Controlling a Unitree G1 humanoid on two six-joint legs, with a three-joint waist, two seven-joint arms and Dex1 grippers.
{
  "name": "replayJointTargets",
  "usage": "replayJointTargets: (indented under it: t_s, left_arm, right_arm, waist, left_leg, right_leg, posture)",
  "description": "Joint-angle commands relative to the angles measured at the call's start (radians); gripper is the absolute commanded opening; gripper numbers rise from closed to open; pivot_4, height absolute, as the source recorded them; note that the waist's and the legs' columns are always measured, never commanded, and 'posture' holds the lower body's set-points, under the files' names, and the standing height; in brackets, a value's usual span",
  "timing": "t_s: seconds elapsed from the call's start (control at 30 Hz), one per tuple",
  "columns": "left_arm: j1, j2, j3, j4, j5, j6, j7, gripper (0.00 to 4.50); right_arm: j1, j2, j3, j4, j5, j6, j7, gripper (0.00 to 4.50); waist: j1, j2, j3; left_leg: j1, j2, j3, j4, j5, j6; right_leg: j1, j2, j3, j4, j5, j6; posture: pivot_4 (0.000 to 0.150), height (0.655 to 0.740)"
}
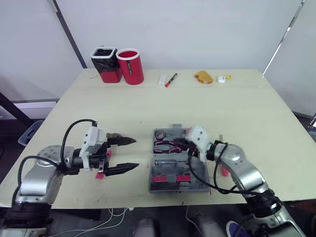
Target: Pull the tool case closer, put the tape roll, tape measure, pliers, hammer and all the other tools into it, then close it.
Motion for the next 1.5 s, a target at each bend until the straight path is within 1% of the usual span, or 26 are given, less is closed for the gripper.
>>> replayJointTargets:
  t_s: [0.03,0.1,0.3,0.33,0.37,0.4,0.47,0.53,0.63,0.67,0.73,0.87,0.9,1.0,1.13,1.27,1.3,1.37,1.5]
  left_arm:
    - [0.002,-0.03,0.057,-0.032,-0.025,0.018,0.093,4.5]
    - [0.018,-0.053,0.075,-0.042,-0.027,0.024,0.136,4.5]
    - [0.097,-0.109,0.135,-0.057,-0.008,-0.002,0.245,4.5]
    - [0.127,-0.122,0.155,-0.057,-0.009,-0.01,0.261,4.5]
    - [0.154,-0.132,0.172,-0.054,-0.004,-0.023,0.272,4.5]
    - [0.174,-0.138,0.183,-0.053,-0.001,-0.032,0.28,4.5]
    - [0.24,-0.161,0.208,-0.025,0.033,-0.087,0.297,4.5]
    - [0.289,-0.184,0.231,-0.001,0.046,-0.121,0.313,4.5]
    - [0.342,-0.205,0.26,0.053,0.063,-0.176,0.32,4.5]
    - [0.358,-0.21,0.271,0.075,0.067,-0.193,0.321,4.5]
    - [0.386,-0.216,0.3,0.127,0.072,-0.226,0.328,4.5]
    - [0.426,-0.217,0.331,0.199,0.087,-0.276,0.34,4.5]
    - [0.442,-0.218,0.339,0.213,0.09,-0.287,0.338,4.5]
    - [0.485,-0.217,0.36,0.229,0.081,-0.3,0.333,4.5]
    - [0.507,-0.217,0.378,0.237,0.066,-0.29,0.34,4.5]
    - [0.51,-0.212,0.371,0.237,0.074,-0.282,0.343,4.5]
    - [0.503,-0.213,0.364,0.229,0.074,-0.275,0.35,4.5]
    - [0.487,-0.215,0.354,0.209,0.072,-0.249,0.371,4.5]
    - [0.444,-0.205,0.322,0.135,0.075,-0.153,0.442,4.5]
  right_arm:
    - [0.068,-0.024,-0.118,-0.065,0.079,-0.05,-0.01,0.05]
    - [0.114,-0.028,-0.181,-0.092,0.135,-0.077,-0.003,0.05]
    - [0.254,-0.085,-0.315,-0.144,0.203,-0.115,-0.011,0.05]
    - [0.292,-0.09,-0.355,-0.153,0.229,-0.129,-0.007,0.05]
    - [0.325,-0.093,-0.391,-0.159,0.249,-0.139,-0.012,0.62]
    - [0.348,-0.095,-0.413,-0.163,0.263,-0.145,-0.016,0.77]
    - [0.43,-0.107,-0.469,-0.152,0.265,-0.178,-0.015,1.86]
    - [0.502,-0.111,-0.512,-0.135,0.266,-0.216,-0.01,2.64]
    - [0.596,-0.101,-0.566,-0.119,0.282,-0.268,-0.008,4.24]
    - [0.629,-0.099,-0.582,-0.115,0.286,-0.284,-0.002,4.38]
    - [0.715,-0.085,-0.619,-0.098,0.305,-0.331,0.018,4.38]
    - [0.822,-0.059,-0.667,-0.05,0.357,-0.401,0.067,4.38]
    - [0.854,-0.057,-0.677,-0.031,0.361,-0.422,0.086,4.38]
    - [0.944,-0.049,-0.694,-0.004,0.386,-0.463,0.134,4.38]
    - [1.007,-0.049,-0.706,0.039,0.392,-0.505,0.168,4.38]
    - [1.023,-0.055,-0.707,0.059,0.393,-0.532,0.178,4.38]
    - [1.018,-0.058,-0.704,0.055,0.393,-0.532,0.175,4.38]
    - [1.008,-0.066,-0.699,0.048,0.391,-0.535,0.172,4.38]
    - [0.974,-0.104,-0.68,-0.025,0.423,-0.5,0.184,4.38]
  waist:
    - [0.002,0.0,0.0]
    - [0.001,0.0,0.0]
    - [-0.005,0.0,0.0]
    - [-0.005,0.0,0.0]
    - [-0.004,0.0,0.0]
    - [-0.005,0.0,0.0]
    - [-0.004,0.0,0.0]
    - [-0.004,0.0,0.0]
    - [-0.003,0.0,0.0]
    - [-0.003,0.0,0.0]
    - [-0.003,-0.001,0.0]
    - [-0.004,-0.001,-0.001]
    - [-0.004,-0.001,-0.001]
    - [-0.004,-0.001,-0.001]
    - [-0.004,-0.002,-0.002]
    - [-0.004,-0.003,-0.003]
    - [-0.004,-0.003,-0.003]
    - [-0.004,-0.003,-0.003]
    - [-0.003,-0.003,-0.003]
  left_leg:
    - [0.0,0.0,0.0,0.0,0.0,0.0]
    - [0.0,0.0,0.0,0.0,0.0,0.0]
    - [0.001,0.0,0.0,0.0,0.0,0.0]
    - [0.001,0.0,0.0,0.0,0.0,0.0]
    - [0.001,0.0,0.0,0.0,0.0,0.0]
    - [0.001,0.0,0.0,0.0,0.0,0.0]
    - [0.001,0.0,-0.001,0.0,0.0,0.0]
    - [0.002,0.0,0.0,0.0,0.0,0.0]
    - [0.002,0.0,0.0,0.0,0.0,0.0]
    - [0.002,0.0,0.0,0.0,0.0,0.0]
    - [0.003,0.0,0.0,0.0,0.0,0.0]
    - [0.004,0.0,0.0,0.0,0.0,0.0]
    - [0.004,0.0,0.0,0.0,0.0,0.0]
    - [0.005,0.0,0.0,-0.001,0.0,0.0]
    - [0.007,0.001,-0.001,-0.001,0.0,0.0]
    - [0.016,0.003,-0.001,-0.003,-0.001,0.0]
    - [0.017,0.003,-0.001,-0.004,-0.001,0.0]
    - [0.017,0.003,0.0,-0.004,-0.001,0.0]
    - [0.016,0.001,0.0,-0.004,-0.001,0.0]
  right_leg:
    - [0.0,0.0,0.0,0.0,0.0,0.0]
    - [0.0,0.0,0.0,0.0,0.0,0.0]
    - [0.0,0.0,0.001,0.0,0.0,0.0]
    - [0.001,0.0,0.001,0.0,0.0,0.0]
    - [0.001,0.0,0.001,0.0,0.0,0.0]
    - [0.001,0.0,0.001,0.0,0.0,0.0]
    - [0.001,0.0,0.001,0.0,0.0,0.0]
    - [0.002,0.0,0.001,0.0,0.0,0.0]
    - [0.002,0.0,0.001,-0.001,0.0,0.0]
    - [0.002,0.0,0.001,-0.001,0.0,0.0]
    - [0.002,0.0,0.001,-0.001,0.0,0.0]
    - [0.003,0.0,0.001,-0.001,-0.001,0.0]
    - [0.003,0.0,0.001,-0.001,-0.002,-0.002]
    - [0.004,-0.001,0.002,-0.001,-0.003,-0.002]
    - [0.004,-0.002,0.003,-0.001,-0.005,-0.001]
    - [0.011,-0.004,0.004,-0.003,-0.006,-0.001]
    - [0.011,-0.01,0.004,-0.003,-0.006,-0.001]
    - [0.011,-0.011,0.003,-0.004,-0.006,-0.001]
    - [0.013,-0.014,0.002,-0.004,-0.006,-0.001]
  posture:
    - [0.15,0.74]
    - [0.15,0.74]
    - [0.15,0.74]
    - [0.15,0.74]
    - [0.15,0.74]
    - [0.15,0.74]
    - [0.15,0.74]
    - [0.15,0.74]
    - [0.15,0.74]
    - [0.15,0.74]
    - [0.15,0.74]
    - [0.15,0.74]
    - [0.15,0.74]
    - [0.15,0.74]
    - [0.15,0.74]
    - [0.15,0.74]
    - [0.15,0.74]
    - [0.15,0.74]
    - [0.15,0.74]
